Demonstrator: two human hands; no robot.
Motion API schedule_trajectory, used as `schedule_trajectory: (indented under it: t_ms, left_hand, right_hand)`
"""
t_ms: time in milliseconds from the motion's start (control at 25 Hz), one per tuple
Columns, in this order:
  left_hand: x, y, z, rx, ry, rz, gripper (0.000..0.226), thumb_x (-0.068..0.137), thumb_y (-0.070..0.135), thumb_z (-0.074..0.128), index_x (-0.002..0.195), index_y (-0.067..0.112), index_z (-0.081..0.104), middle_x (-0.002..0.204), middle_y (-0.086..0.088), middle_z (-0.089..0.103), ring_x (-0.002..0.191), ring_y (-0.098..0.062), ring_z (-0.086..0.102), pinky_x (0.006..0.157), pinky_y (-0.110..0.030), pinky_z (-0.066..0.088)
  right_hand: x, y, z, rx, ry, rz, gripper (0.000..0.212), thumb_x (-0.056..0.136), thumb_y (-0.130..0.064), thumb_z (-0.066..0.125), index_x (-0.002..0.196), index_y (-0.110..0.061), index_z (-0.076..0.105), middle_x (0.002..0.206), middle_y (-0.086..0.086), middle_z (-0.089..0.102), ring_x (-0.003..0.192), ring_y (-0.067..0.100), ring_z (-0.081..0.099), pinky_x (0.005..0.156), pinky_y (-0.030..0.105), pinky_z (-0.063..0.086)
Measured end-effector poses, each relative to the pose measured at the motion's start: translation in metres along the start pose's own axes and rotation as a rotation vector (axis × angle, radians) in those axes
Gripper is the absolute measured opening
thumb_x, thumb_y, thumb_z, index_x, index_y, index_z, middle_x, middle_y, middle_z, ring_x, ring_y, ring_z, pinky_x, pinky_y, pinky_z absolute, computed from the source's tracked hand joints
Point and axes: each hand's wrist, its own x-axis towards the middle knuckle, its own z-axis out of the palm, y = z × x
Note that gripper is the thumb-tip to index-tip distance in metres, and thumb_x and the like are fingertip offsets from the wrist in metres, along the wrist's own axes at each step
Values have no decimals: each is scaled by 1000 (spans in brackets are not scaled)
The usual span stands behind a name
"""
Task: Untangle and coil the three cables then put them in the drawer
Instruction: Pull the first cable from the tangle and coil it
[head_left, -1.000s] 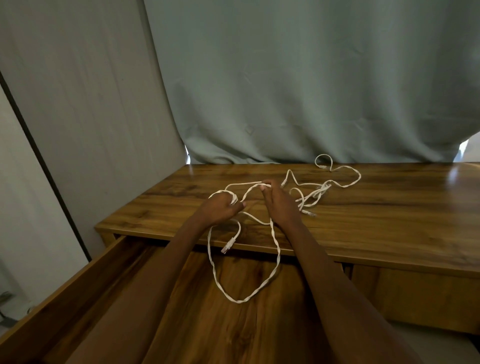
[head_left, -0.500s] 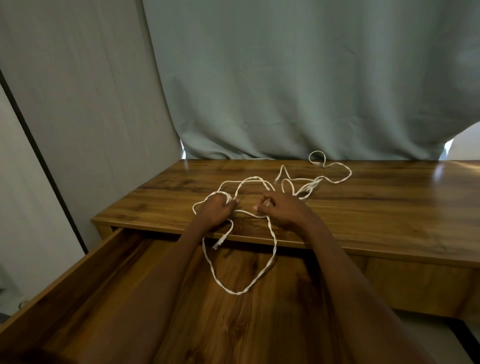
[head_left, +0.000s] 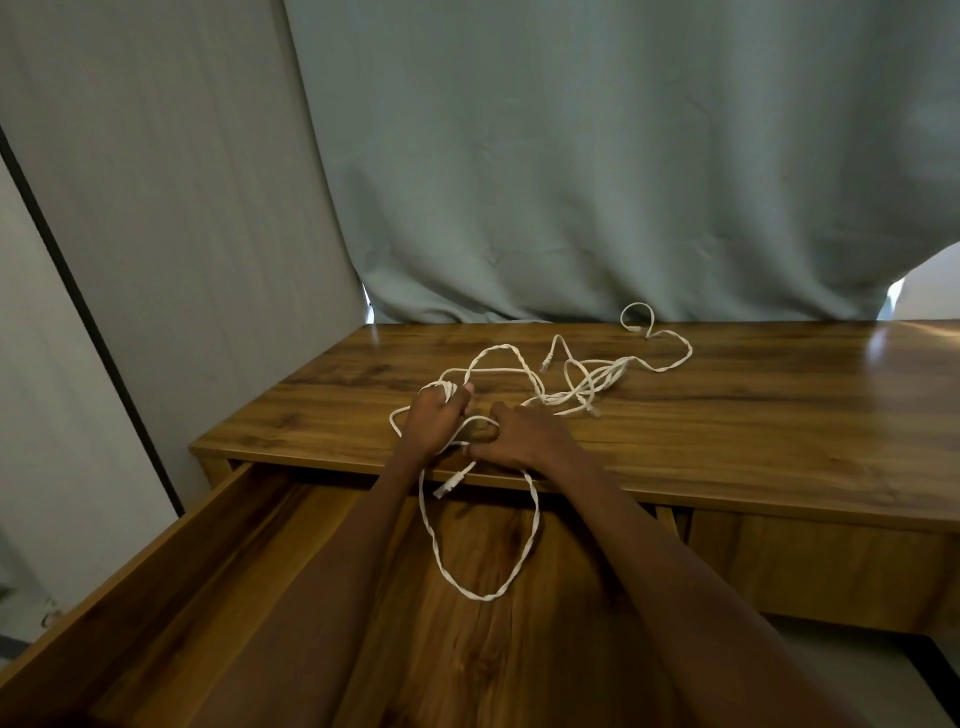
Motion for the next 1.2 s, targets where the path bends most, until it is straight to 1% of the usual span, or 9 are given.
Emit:
schedule_trajectory:
  t_ms: [80, 160, 360, 600, 720, 920, 1000, 1080, 1200]
  left_hand:
    - [2, 2, -1, -17, 23, 11, 50, 100, 29, 57, 53, 15, 57, 52, 1, 55, 54, -9, 53, 68, -36, 44]
    - [7, 4, -7, 12, 44, 23, 50, 101, 29, 56, 52, 17, 55, 49, 6, 52, 52, -6, 50, 64, -35, 40]
    - [19, 12, -22, 163, 14, 28, 49, 101, 34, 54, 59, 10, 60, 57, 1, 54, 60, -10, 53, 61, -31, 34]
    - [13, 15, -11, 204, -18, 16, 47, 100, 33, 52, 57, 16, 59, 60, -3, 58, 64, -14, 57, 63, -33, 36]
    - [14, 19, -13, 205, -13, 9, 47, 101, 33, 53, 57, 16, 58, 60, 0, 57, 64, -12, 55, 62, -31, 34]
    - [29, 20, -15, 251, 52, -10, 47, 100, 36, 52, 65, 8, 64, 67, -8, 62, 69, -21, 58, 64, -35, 40]
    - [37, 18, -14, 231, 103, -7, 46, 100, 35, 52, 66, 5, 62, 66, -10, 61, 69, -23, 58, 65, -37, 42]
    - [42, 16, -14, 196, 150, -29, 46, 100, 33, 53, 67, 2, 62, 65, -10, 60, 69, -24, 58, 65, -38, 42]
    - [46, 8, -14, 131, 177, -85, 44, 99, 30, 54, 65, 5, 64, 62, -6, 57, 67, -23, 56, 62, -34, 37]
  right_hand:
    - [5, 1, 0, -26, 60, -18, 52, 89, -61, 50, 120, -20, 61, 122, 13, 67, 112, 34, 63, 86, 39, 46]
    - [10, 11, -5, -46, 84, -45, 42, 92, -52, 54, 108, -15, 67, 114, 13, 69, 105, 33, 65, 76, 35, 44]
    - [22, 46, -34, -113, -8, 35, 36, 89, -35, 66, 116, -10, 63, 122, 15, 65, 110, 33, 63, 82, 35, 48]
    - [25, 52, -32, -101, 0, 1, 29, 89, -28, 66, 113, -12, 65, 118, 11, 67, 105, 29, 64, 77, 33, 45]
    - [33, 60, -34, -85, 28, 65, 33, 90, -28, 66, 116, -8, 62, 116, 13, 66, 105, 30, 64, 73, 31, 40]
    - [61, 98, -40, 41, 191, 162, 21, 93, -17, 62, 111, -6, 65, 111, 14, 69, 104, 32, 66, 75, 30, 42]
    - [72, 114, -45, 31, 244, 180, 22, 89, -17, 69, 108, -6, 67, 112, 16, 70, 103, 32, 66, 78, 30, 45]
    - [78, 130, -50, 27, 267, 213, 34, 83, -21, 78, 114, -11, 67, 116, 14, 70, 106, 31, 66, 85, 33, 50]
    - [81, 160, -53, 26, 274, 337, 35, 84, -23, 78, 113, -8, 66, 119, 15, 68, 111, 32, 64, 89, 36, 51]
